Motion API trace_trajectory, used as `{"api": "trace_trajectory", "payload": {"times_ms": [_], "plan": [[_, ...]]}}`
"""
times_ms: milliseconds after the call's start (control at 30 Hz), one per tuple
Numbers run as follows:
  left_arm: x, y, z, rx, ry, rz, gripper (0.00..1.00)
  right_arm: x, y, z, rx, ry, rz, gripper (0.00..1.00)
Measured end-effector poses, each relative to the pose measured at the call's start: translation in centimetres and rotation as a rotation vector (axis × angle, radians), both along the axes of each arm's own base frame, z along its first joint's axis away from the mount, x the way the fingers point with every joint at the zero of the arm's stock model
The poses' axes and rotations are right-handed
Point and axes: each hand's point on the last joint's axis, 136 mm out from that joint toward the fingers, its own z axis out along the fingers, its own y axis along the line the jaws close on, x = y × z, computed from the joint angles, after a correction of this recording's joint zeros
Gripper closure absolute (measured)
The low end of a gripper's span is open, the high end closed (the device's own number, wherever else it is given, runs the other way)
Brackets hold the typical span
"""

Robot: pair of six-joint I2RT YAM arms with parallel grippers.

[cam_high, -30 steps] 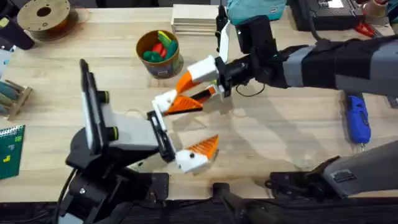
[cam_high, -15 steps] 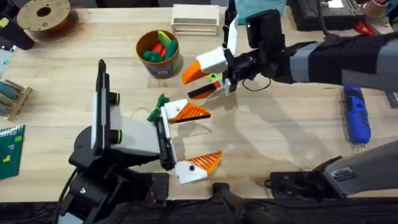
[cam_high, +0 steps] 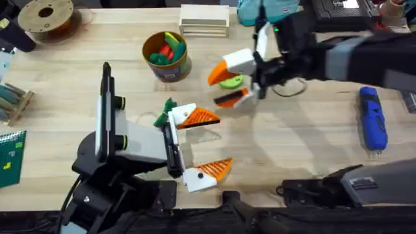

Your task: Pick up the gripper from the table and insert it into the empty holder that is missing its gripper. Then pick up a screw, insert it into the mounting hole, and use the screwdriver to tighten it. Finally, clean up the table by picking up the vegetable and placing it into the bucket.

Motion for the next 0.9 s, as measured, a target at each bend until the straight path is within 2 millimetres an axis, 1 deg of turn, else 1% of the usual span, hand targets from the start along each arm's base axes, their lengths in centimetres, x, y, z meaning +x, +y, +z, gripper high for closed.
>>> {"api": "trace_trajectory", "payload": {"times_ms": [67,133,233,333,367,433,500,633,733,833,900], "plan": [[0.0,0.0,0.0,0.000,0.000,0.000,0.014,-0.9,-1.1,0.4,-0.035,0.008,-0.019,0.139],[0.0,0.0,0.0,0.000,0.000,0.000,0.014,-2.1,-1.9,1.2,-0.055,-0.019,-0.021,0.138],[0.0,0.0,0.0,0.000,0.000,0.000,0.014,-4.1,-2.6,2.6,-0.061,-0.074,0.000,0.138],[0.0,0.0,0.0,0.000,0.000,-0.002,0.013,-5.4,-2.6,3.1,-0.056,-0.117,0.030,0.138],[0.0,0.0,0.0,0.000,0.000,-0.003,0.014,-6.1,-2.1,2.8,-0.045,-0.155,0.068,0.138],[0.0,0.0,0.0,0.000,0.001,-0.003,0.014,-6.5,-1.6,2.3,-0.043,-0.161,0.095,0.140],[0.0,0.0,0.0,0.000,0.000,-0.003,0.014,-6.7,-0.8,1.5,-0.039,-0.175,0.125,0.146],[-0.1,0.0,0.0,0.000,0.001,-0.003,0.014,-5.9,-0.4,1.4,-0.029,-0.209,0.117,0.159],[0.0,0.0,0.0,0.000,0.000,-0.003,0.013,-5.5,-0.3,1.2,-0.034,-0.199,0.111,0.184],[-0.1,0.0,0.0,0.000,0.001,-0.003,0.014,-5.8,-0.1,0.9,-0.043,-0.169,0.117,0.191],[0.0,0.0,0.0,0.000,0.000,-0.003,0.014,-6.2,0.2,0.9,-0.045,-0.166,0.132,0.213]]}}
